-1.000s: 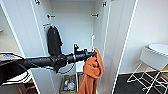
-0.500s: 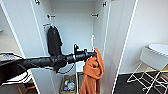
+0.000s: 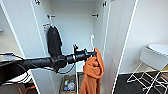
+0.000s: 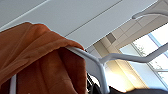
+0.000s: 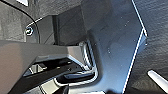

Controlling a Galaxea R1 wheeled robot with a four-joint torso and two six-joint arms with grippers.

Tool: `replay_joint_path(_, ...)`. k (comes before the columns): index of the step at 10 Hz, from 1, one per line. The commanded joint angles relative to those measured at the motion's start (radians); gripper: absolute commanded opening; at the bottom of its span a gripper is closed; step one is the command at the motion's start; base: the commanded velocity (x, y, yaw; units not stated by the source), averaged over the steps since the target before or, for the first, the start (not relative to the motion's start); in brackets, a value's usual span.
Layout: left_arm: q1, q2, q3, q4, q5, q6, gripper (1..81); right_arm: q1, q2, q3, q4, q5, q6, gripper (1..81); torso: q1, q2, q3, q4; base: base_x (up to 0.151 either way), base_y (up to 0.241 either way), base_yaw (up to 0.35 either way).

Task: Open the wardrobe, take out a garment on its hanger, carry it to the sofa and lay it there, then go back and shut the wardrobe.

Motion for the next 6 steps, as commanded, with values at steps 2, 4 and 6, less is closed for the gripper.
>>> replay_joint_path(2,-0.194,0.004,0.017,0.039,-0.115,0.012,1.0,0.029,0.007,0.007,0.004,-0.057,-0.004,81.1,0.0,0.0,0.0,0.0,0.0,0.0,0.0)
replay_joint_path(4,-0.193,0.012,0.015,0.039,-0.115,0.012,1.0,0.029,0.007,0.007,0.004,-0.059,-0.004,81.1,0.0,0.0,0.0,0.0,0.0,0.0,-0.047)
replay_joint_path(6,-0.194,0.014,0.014,0.039,-0.115,0.009,1.0,0.031,0.007,0.007,0.002,-0.059,-0.004,81.1,0.0,0.0,0.0,0.0,0.0,0.0,-0.128)
